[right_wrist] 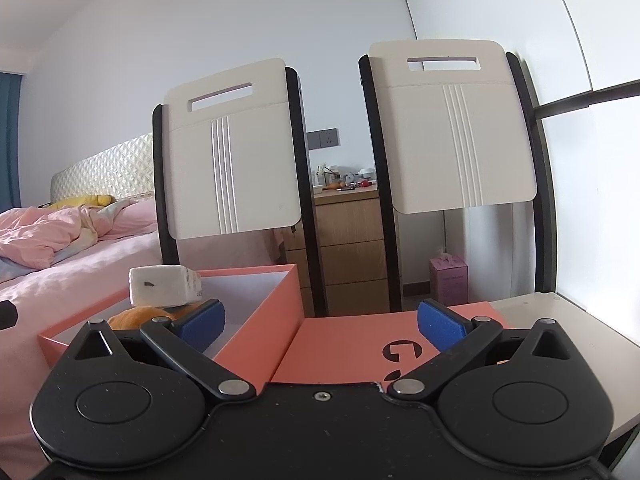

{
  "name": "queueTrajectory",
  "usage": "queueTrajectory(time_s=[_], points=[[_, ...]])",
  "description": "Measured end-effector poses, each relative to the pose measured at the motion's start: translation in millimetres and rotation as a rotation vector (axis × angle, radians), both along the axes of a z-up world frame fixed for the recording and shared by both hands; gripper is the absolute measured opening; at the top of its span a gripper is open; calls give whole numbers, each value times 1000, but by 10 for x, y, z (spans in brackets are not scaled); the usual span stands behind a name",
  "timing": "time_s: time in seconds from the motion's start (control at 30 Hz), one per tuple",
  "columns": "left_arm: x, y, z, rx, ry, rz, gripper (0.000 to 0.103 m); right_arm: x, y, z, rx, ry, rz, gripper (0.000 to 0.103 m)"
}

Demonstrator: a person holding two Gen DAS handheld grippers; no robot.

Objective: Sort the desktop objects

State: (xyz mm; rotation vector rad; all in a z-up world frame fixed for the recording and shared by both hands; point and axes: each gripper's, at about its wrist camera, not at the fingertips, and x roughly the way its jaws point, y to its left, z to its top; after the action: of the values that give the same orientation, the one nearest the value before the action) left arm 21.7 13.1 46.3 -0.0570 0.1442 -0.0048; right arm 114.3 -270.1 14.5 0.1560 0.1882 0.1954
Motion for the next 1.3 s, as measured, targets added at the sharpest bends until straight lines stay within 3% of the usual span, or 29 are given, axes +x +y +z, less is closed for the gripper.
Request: queueTrajectory(time_s=[1.3], points=[[12,-71,-22,33,3,-10,103,-42,-251,-16,26,31,-49,102]])
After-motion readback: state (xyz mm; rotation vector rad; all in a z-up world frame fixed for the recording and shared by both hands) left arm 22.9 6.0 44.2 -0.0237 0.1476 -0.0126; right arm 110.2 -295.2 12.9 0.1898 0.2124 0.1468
